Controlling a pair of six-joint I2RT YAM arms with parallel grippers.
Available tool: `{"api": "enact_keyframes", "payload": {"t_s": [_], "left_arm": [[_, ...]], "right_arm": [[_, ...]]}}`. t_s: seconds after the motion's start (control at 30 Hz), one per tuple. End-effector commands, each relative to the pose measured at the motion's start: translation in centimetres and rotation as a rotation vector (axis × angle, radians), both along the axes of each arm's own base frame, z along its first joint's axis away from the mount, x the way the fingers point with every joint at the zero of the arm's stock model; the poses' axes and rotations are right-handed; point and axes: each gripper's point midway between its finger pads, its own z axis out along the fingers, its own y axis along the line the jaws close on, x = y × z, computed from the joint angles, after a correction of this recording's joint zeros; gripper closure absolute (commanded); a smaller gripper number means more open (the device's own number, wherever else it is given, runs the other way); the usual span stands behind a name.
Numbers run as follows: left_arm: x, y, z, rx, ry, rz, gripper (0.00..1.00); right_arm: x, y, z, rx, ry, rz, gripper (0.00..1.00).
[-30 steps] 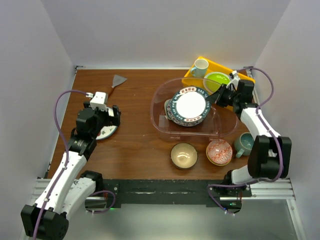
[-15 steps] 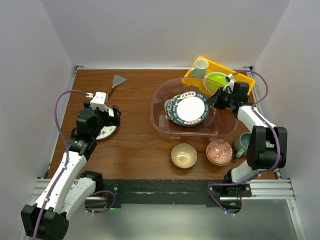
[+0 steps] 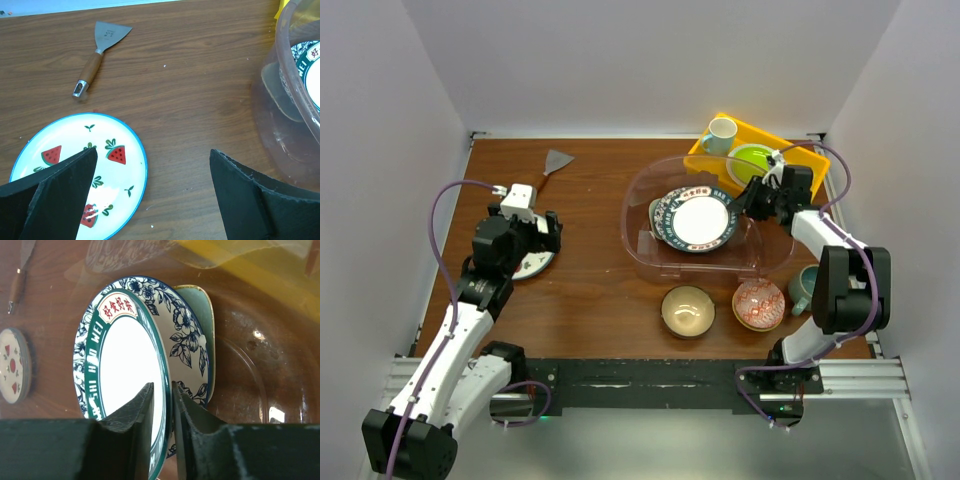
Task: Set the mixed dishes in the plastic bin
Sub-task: Place the plate in the plastic bin.
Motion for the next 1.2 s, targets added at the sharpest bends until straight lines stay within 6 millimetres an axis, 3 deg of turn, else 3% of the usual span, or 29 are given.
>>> {"api": "enact_keyframes", "payload": {"t_s": [0.0, 0.33, 0.8, 0.97, 1.17], "left_arm": [[0.4, -0.1, 1.0, -0.019, -0.041, -0.004, 0.00], [0.4, -0.1, 0.9, -0.019, -0.040, -0.004, 0.00], [0.4, -0.1, 1.0, -0.016, -0.043, -0.004, 0.00], [0.4, -0.1, 1.0, -0.013, -0.042, -0.005, 0.00], [0.4, -0.1, 1.1, -0.012, -0.044, -0.005, 0.00]], "right_arm": [[1.5, -0.3, 1.5, -0.036, -0.082, 0.000, 0.71], [1.4, -0.9, 1.1, -0.090, -0.072, 0.002, 0.48], [1.4, -1.4, 1.0, -0.177, -0.058, 0.027, 0.29], [1.2, -1.5, 2.1, -0.209, -0.094, 0.061, 0.25], [-0.2, 0.0, 4.3, -0.216, -0.183, 0.222, 0.22]]}}
